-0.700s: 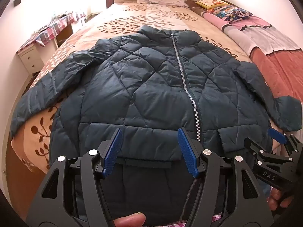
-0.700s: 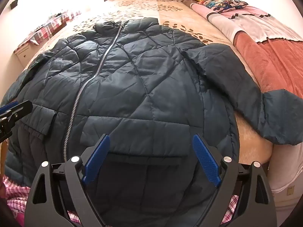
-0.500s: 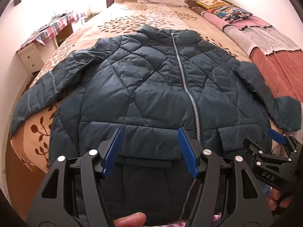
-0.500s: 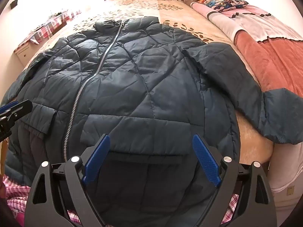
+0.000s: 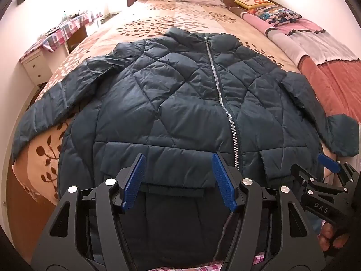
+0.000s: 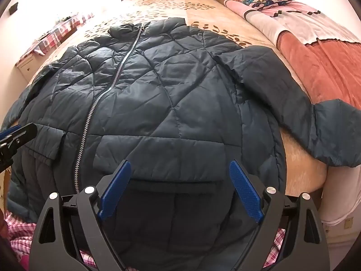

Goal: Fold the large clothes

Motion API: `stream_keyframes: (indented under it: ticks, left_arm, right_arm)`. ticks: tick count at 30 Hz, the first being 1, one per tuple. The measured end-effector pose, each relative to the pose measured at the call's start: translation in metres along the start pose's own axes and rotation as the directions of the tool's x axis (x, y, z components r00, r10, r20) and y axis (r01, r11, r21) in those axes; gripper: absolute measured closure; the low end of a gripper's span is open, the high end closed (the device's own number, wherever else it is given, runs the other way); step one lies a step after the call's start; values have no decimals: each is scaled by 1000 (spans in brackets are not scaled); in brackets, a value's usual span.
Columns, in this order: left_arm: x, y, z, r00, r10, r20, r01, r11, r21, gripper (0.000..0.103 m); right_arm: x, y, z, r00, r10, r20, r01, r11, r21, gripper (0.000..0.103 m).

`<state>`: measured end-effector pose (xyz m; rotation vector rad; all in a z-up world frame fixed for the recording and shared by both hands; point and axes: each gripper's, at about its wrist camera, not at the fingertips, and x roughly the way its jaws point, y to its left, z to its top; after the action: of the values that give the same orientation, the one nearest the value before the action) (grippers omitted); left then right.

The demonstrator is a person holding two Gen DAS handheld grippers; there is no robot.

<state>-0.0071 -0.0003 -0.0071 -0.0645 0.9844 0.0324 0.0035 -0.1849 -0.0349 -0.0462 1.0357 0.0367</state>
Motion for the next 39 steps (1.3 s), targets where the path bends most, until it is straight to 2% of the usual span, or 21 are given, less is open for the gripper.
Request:
stream_keyframes:
  ticks: [14, 25, 33, 39]
  left_arm:
    - [1, 0, 6, 1000, 0, -15, 0, 1000, -5, 37]
    - [4, 0, 4, 1000, -6, -26, 6, 1000, -4, 37]
    - [7, -2, 4, 999, -10, -39, 10, 1000, 3, 37]
    - [11, -4, 4, 998, -10, -55, 10, 1000, 6, 37]
  right_arm:
    - [0, 0, -4, 1000, 2, -13, -2, 1000, 5, 17]
    - [6, -14, -5, 1000, -5, -29, 7, 997, 82, 17]
    - [3, -62, -7, 999, -45, -13, 46, 968, 245, 23]
    - [-5, -120, -15, 993, -119, -9, 112, 912, 395, 27]
